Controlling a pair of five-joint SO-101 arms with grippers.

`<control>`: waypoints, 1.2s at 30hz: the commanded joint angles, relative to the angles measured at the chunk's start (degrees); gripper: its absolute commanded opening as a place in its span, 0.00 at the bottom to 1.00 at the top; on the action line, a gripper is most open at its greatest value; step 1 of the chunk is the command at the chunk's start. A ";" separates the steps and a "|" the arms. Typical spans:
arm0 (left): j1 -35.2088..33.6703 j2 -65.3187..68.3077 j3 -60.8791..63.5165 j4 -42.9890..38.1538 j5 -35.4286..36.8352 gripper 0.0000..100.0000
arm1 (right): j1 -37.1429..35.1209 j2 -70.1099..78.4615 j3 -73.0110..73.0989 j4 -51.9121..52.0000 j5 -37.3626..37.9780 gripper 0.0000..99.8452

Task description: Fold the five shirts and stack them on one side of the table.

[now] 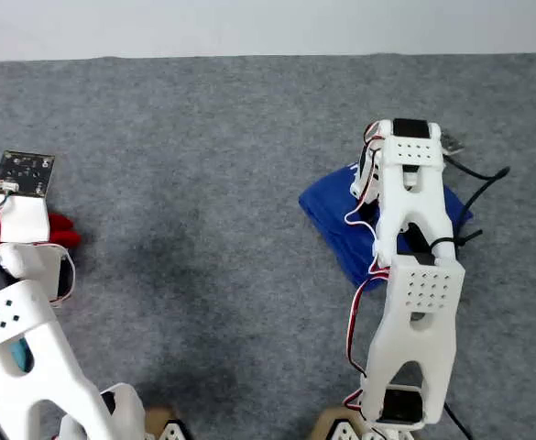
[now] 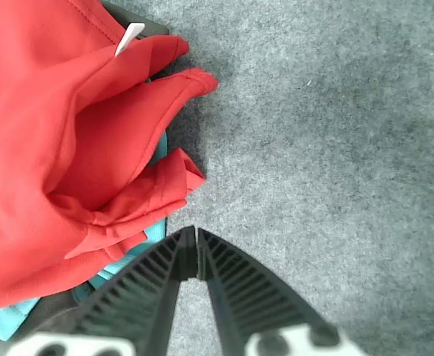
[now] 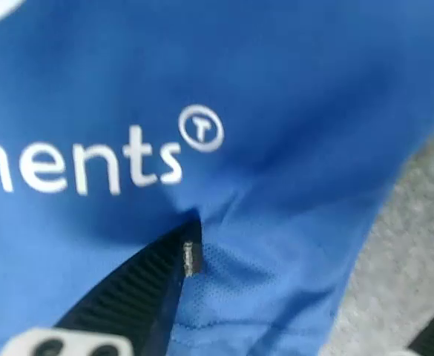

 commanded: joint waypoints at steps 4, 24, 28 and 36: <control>0.00 -0.62 1.63 -1.05 0.53 0.01 | 2.77 0.13 -0.53 -5.93 -0.35 0.48; 0.00 -1.05 2.77 -2.20 0.26 0.01 | 6.11 7.87 -3.25 -6.02 0.18 0.04; -0.18 -1.05 2.77 -2.11 0.26 0.01 | 7.87 7.25 -4.22 -5.14 3.34 0.02; 0.00 -1.05 2.77 -2.02 0.26 0.01 | 11.91 4.53 -13.54 3.91 17.23 0.01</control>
